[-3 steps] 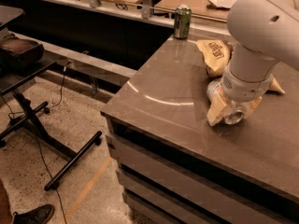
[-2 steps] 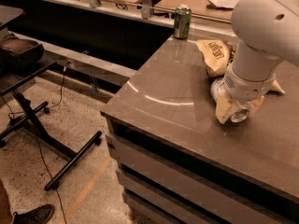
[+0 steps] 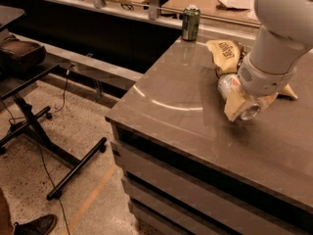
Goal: Pick 7up can
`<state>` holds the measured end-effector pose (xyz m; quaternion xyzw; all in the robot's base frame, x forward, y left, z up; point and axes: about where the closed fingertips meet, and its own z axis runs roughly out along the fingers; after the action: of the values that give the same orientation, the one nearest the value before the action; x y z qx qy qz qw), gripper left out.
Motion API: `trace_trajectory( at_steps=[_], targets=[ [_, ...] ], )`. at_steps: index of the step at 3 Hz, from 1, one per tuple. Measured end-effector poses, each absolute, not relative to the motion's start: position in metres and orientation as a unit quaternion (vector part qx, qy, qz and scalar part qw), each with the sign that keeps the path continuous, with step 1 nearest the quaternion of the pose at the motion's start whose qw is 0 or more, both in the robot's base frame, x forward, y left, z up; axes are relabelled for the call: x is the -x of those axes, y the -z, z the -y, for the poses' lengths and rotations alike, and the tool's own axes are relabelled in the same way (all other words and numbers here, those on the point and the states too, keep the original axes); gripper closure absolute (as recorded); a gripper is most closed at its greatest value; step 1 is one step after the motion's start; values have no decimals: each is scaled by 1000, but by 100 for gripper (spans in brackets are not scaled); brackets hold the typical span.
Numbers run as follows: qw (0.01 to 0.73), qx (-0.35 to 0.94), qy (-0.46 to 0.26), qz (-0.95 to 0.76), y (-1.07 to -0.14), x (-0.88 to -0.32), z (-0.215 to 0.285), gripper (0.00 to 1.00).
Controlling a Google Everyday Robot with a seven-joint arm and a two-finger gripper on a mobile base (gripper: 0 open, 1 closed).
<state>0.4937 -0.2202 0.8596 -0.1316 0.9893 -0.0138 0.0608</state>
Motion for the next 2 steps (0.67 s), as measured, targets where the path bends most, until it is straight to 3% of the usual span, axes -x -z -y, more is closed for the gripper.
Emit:
trace_trajectory(
  at_steps=[2],
  targets=[
    [106, 179, -4, -978, -911, -501, 208, 100]
  ],
)
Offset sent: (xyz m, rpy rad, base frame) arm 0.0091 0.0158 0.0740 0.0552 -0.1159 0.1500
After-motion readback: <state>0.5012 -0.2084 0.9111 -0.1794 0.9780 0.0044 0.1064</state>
